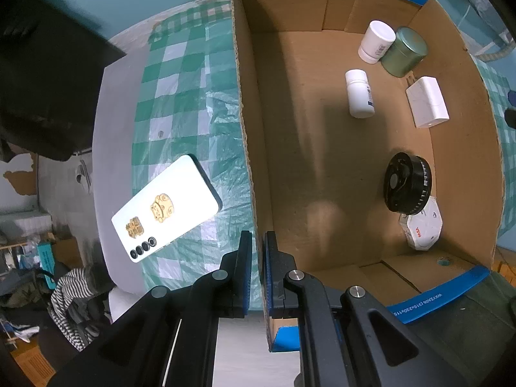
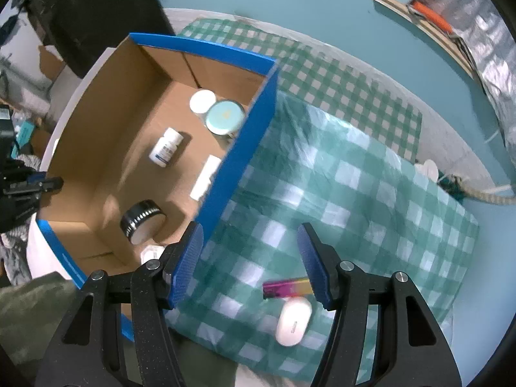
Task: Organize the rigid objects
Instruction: 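Move the right tool back down to the white Kinyo mouse, then close the right gripper on the white mouse and lift it, then carry the white mouse into the box and open the right gripper, then move the right tool back down to the pink-gold SANY lighter, then close the right gripper on the lighter and lift it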
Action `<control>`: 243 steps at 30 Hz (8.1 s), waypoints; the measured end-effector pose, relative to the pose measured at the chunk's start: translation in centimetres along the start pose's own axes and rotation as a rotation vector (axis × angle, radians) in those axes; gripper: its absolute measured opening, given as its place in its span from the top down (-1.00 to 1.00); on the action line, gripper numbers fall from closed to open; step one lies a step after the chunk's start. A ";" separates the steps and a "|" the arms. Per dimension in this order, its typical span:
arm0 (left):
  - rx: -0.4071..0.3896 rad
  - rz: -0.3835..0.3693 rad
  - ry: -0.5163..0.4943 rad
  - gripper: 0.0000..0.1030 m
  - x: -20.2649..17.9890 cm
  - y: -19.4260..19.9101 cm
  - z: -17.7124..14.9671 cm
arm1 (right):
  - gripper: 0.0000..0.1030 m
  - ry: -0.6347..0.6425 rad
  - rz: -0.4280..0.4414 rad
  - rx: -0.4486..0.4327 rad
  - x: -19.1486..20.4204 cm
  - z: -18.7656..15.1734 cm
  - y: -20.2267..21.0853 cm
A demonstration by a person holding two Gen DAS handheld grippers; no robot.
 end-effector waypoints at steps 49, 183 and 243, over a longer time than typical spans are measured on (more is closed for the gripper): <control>0.000 -0.006 -0.018 0.88 0.0 -0.2 -0.5 | 0.29 -0.176 -0.105 0.184 -9.4 -12.3 -10.6; -0.014 0.001 -0.020 0.86 0.1 0.2 -0.2 | 0.12 -0.186 -0.029 0.056 -2.6 -0.9 -0.9; -0.008 -0.001 -0.037 0.85 -0.2 -0.3 -0.3 | 0.46 -0.331 -0.063 0.229 -7.9 -8.2 -10.1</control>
Point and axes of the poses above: each gripper's, at about its wrist camera, not at the fingertips, and y roughly against the way its jaws point, x to its left, z to its top, the point moved 4 cm from there along -y, roughly the way its jaws point, and after that the axes turned 14 degrees about -y, right-handed, at the moved point
